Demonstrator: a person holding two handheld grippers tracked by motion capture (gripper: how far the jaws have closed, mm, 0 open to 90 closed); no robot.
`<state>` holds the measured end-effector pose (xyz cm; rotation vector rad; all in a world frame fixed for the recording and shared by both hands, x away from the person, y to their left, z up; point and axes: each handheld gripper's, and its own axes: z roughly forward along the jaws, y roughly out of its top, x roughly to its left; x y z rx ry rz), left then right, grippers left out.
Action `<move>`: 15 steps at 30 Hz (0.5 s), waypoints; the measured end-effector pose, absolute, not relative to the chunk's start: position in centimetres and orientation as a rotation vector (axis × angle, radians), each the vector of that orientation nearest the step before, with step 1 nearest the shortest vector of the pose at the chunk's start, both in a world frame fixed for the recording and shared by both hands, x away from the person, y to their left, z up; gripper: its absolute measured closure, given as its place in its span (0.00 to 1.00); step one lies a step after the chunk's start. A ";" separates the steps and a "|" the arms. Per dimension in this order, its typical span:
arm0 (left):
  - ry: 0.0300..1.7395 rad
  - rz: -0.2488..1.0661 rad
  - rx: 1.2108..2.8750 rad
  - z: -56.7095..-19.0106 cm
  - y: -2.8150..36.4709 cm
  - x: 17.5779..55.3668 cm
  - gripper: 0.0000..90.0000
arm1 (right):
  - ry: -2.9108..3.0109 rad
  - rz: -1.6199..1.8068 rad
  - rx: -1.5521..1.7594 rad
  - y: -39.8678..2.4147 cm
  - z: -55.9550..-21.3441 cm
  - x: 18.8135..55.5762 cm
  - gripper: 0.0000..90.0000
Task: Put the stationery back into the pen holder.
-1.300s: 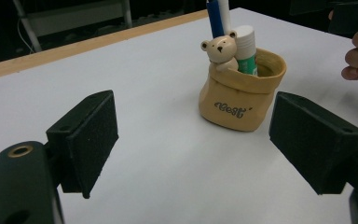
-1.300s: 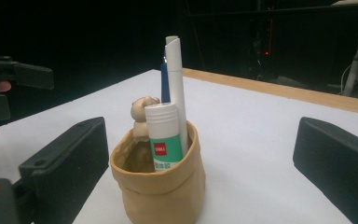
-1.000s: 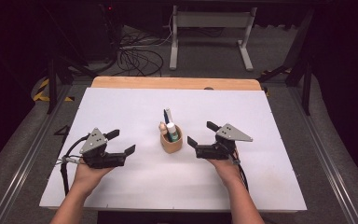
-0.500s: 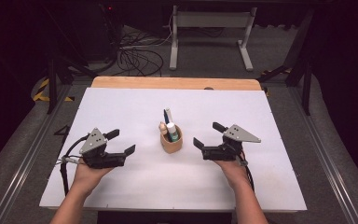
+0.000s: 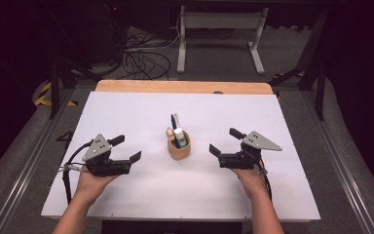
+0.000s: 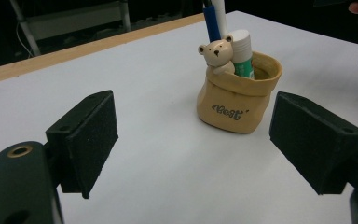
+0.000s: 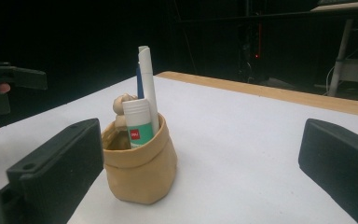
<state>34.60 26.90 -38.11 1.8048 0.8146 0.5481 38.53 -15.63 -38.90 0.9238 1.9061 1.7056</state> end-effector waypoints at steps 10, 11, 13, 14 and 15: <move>0.820 0.550 1.801 -38.1 27.0 34.6 0.17 | 1.896 1.688 0.931 -17.0 -38.9 37.9 0.01; 0.821 0.551 1.800 -38.1 27.0 34.6 0.17 | 1.894 1.686 0.931 -17.1 -38.9 37.9 0.01; 0.819 0.557 1.797 -38.1 27.1 34.6 0.17 | 1.889 1.685 0.938 -17.3 -38.9 37.8 0.01; 0.823 0.552 1.798 -38.1 27.1 34.5 0.17 | 1.887 1.682 0.939 -17.5 -38.9 37.7 0.01; 0.823 0.552 1.795 -38.1 27.1 34.5 0.17 | 1.885 1.681 0.940 -17.6 -38.9 37.7 0.01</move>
